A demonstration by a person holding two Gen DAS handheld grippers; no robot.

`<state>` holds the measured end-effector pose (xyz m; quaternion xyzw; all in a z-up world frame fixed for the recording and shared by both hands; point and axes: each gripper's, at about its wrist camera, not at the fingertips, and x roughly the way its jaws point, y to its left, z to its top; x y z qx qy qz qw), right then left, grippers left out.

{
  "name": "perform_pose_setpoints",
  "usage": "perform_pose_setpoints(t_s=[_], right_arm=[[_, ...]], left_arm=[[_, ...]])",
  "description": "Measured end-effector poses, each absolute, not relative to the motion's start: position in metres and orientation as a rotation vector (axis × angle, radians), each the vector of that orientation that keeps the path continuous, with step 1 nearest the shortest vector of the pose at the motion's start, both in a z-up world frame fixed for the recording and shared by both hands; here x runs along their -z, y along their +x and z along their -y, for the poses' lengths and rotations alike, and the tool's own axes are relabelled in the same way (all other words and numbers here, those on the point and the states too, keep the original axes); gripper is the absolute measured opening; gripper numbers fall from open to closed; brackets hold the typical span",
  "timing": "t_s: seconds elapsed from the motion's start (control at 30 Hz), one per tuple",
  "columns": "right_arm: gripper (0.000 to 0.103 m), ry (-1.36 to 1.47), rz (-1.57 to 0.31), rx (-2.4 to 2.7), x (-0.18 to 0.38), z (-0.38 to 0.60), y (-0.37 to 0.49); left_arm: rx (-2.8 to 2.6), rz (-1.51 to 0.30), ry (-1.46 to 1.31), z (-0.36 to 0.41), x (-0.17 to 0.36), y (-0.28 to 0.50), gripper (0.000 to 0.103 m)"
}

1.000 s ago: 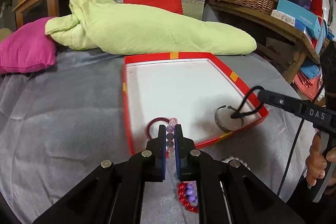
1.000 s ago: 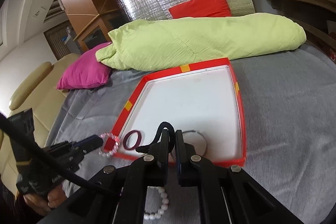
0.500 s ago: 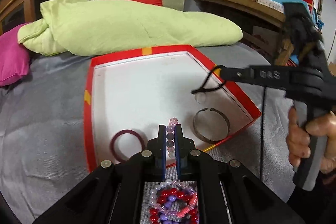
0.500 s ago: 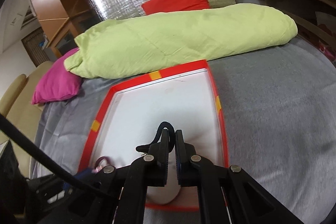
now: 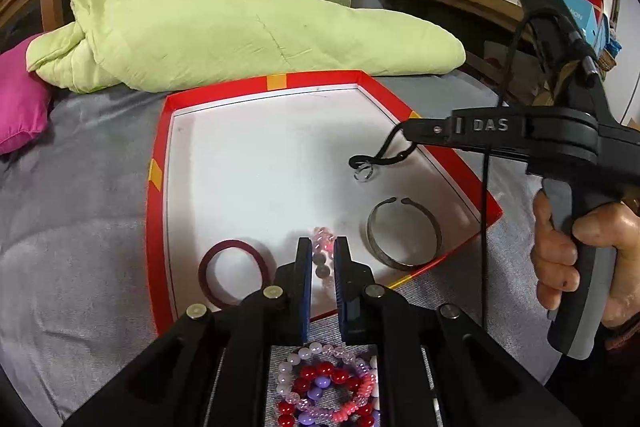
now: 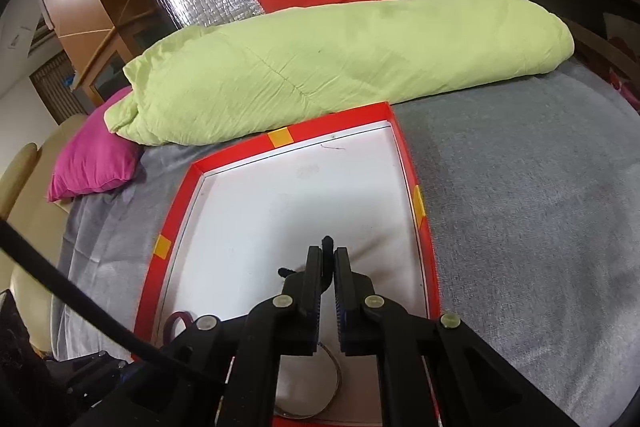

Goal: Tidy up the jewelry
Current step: 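Lower the pink bracelet into the box with left tool while right releases the hair tie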

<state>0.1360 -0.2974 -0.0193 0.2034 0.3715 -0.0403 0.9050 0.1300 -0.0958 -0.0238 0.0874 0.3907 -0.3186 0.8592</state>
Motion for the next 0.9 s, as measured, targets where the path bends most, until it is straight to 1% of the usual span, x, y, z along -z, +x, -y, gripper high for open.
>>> perform_pose_setpoints(t_s=[0.13,0.2,0.33,0.4,0.73,0.83,0.9], right_arm=[[0.007,0.429,-0.759,0.088,0.018,0.301,0.131],[0.007,0.436,-0.750,0.092,0.017,0.302,0.129],[0.007,0.451,-0.731,0.085,0.011,0.304,0.120],[0.007,0.445,-0.724,0.075,0.008,0.303,0.116],[0.007,0.432,-0.741,0.015,0.004,0.296,0.087],[0.007,0.437,-0.755,0.003,0.006,0.297,0.080],[0.007,0.429,-0.769,-0.006,0.007,0.295,0.074]], left_arm=[[0.666,-0.816,0.174,0.092,0.023,0.129,0.013],[0.665,-0.814,0.178,0.093,0.022,0.128,0.018],[0.656,-0.797,0.169,0.086,0.017,0.128,0.022],[0.636,-0.791,0.151,0.078,0.014,0.130,0.029],[0.550,-0.805,0.062,0.036,0.009,0.133,0.031],[0.562,-0.827,0.069,0.032,0.012,0.125,0.034],[0.564,-0.833,0.096,0.031,0.015,0.118,0.038]])
